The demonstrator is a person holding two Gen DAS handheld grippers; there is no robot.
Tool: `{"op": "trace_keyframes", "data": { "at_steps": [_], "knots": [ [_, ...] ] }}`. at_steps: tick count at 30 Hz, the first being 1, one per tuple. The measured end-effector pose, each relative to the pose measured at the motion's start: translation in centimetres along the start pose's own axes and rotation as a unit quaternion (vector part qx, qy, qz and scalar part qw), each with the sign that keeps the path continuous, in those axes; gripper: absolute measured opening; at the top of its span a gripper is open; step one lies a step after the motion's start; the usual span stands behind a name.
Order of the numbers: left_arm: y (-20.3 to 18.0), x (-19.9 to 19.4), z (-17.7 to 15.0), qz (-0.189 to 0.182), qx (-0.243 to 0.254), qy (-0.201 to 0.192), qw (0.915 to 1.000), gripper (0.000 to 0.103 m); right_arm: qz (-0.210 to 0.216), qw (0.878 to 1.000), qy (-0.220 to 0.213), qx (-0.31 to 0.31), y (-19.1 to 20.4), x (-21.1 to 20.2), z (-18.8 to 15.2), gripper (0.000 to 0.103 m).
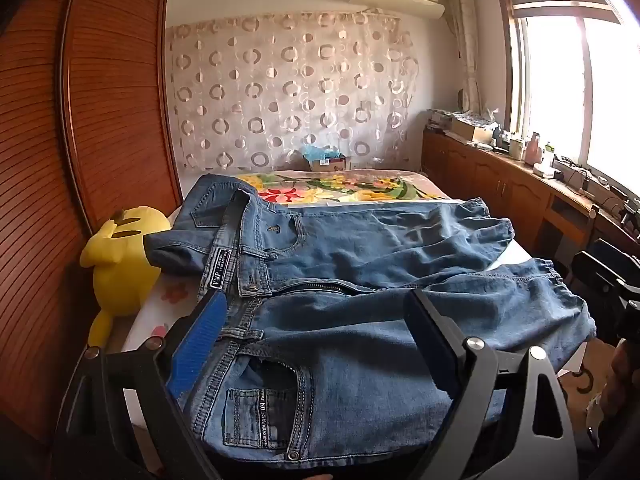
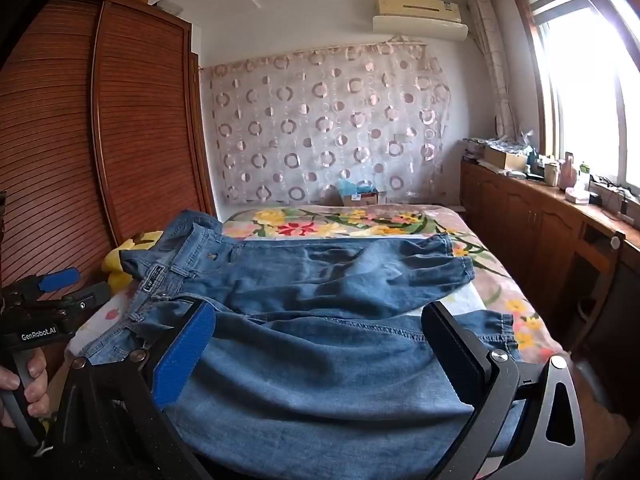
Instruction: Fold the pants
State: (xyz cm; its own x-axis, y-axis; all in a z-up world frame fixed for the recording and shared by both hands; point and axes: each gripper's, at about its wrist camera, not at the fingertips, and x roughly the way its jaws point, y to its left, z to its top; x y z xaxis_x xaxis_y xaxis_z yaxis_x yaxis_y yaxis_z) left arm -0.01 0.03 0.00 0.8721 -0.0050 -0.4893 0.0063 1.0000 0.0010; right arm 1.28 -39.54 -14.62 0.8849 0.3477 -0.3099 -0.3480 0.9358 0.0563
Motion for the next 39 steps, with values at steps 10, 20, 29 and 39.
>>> {"op": "trace_keyframes", "data": {
  "at_steps": [10, 20, 29, 39],
  "knots": [
    [-0.1, 0.0, 0.0, 0.002, 0.001, 0.001, 1.0, 0.09, 0.004, 1.0, 0.01, 0.004, -0.3, 0.3, 0.0, 0.103],
    [-0.2, 0.4, -0.5, 0.001, 0.003, 0.003, 1.0, 0.09, 0.0, 1.0, 0.008, 0.006, 0.1, 0.3, -0.2, 0.103],
    [-0.2, 0.5, -0.9, 0.002, 0.004, 0.004, 1.0, 0.09, 0.0, 1.0, 0.009, 0.007, 0.1, 0.2, -0.2, 0.103],
    [-0.3, 0.6, -0.9, 0.003, 0.006, 0.004, 1.0, 0.09, 0.0, 1.0, 0.009, 0.008, 0.1, 0.2, -0.2, 0.103]
  ]
}}
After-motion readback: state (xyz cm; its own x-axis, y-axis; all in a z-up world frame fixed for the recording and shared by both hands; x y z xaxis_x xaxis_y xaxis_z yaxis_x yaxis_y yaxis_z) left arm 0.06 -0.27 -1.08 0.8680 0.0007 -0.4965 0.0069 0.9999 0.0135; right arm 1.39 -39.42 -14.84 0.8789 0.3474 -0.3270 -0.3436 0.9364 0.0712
